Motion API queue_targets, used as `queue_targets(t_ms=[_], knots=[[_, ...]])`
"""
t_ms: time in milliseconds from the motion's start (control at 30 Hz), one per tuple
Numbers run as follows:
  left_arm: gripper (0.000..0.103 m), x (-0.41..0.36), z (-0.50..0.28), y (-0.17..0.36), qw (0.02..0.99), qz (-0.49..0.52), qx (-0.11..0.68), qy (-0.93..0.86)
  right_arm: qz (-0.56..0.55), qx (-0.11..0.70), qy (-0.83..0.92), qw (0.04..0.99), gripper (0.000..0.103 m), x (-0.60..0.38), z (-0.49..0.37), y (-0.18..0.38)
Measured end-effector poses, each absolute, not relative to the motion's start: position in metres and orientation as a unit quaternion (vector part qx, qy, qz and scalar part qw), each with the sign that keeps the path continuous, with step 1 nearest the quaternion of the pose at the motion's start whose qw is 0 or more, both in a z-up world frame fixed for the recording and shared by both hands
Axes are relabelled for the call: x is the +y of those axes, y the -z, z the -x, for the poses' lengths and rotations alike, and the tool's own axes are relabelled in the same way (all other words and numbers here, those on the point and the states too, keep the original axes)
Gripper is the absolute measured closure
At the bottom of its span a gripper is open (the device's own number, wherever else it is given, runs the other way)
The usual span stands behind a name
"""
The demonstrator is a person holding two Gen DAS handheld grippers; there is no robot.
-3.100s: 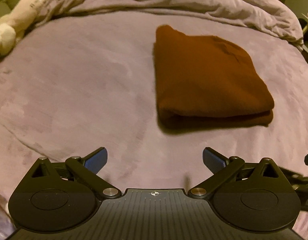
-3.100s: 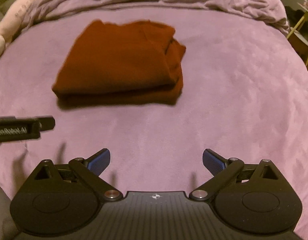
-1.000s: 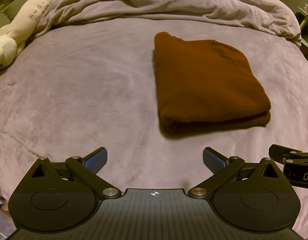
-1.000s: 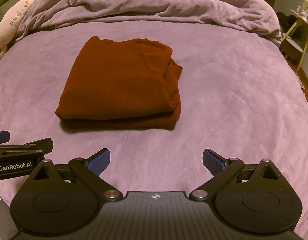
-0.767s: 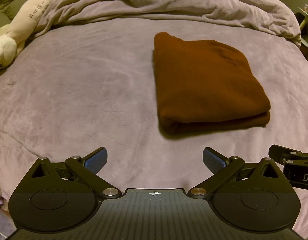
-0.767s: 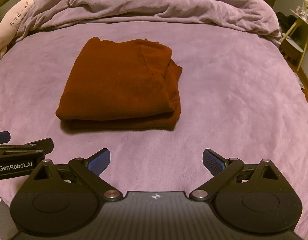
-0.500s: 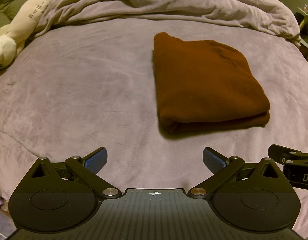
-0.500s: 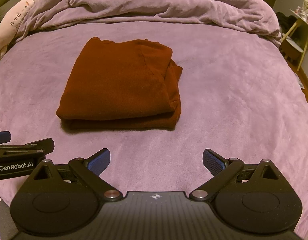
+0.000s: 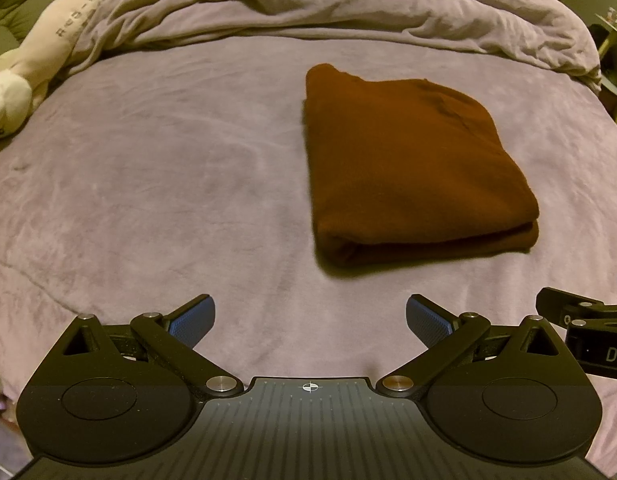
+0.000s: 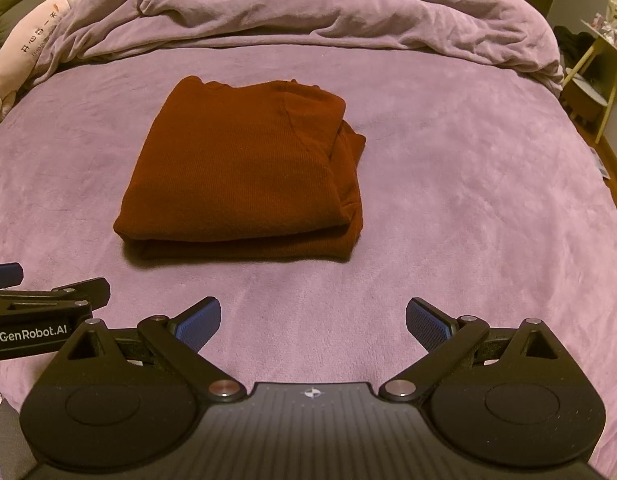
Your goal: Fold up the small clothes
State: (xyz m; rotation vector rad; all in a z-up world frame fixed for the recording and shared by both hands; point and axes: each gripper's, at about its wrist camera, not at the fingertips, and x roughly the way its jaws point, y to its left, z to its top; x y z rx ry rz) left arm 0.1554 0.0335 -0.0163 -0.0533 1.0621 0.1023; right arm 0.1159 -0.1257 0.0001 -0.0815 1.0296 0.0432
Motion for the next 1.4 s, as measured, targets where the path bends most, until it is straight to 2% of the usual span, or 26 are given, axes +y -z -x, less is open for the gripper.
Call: queue_targets(t_ms=[1400], knots=[[0.000,0.0269,-0.1521,0.0130,0.859,0.035,0.509,-0.042,0.040,0.490,-0.023,0.871,0.004,-0.1274,-0.1158,-0.0025]])
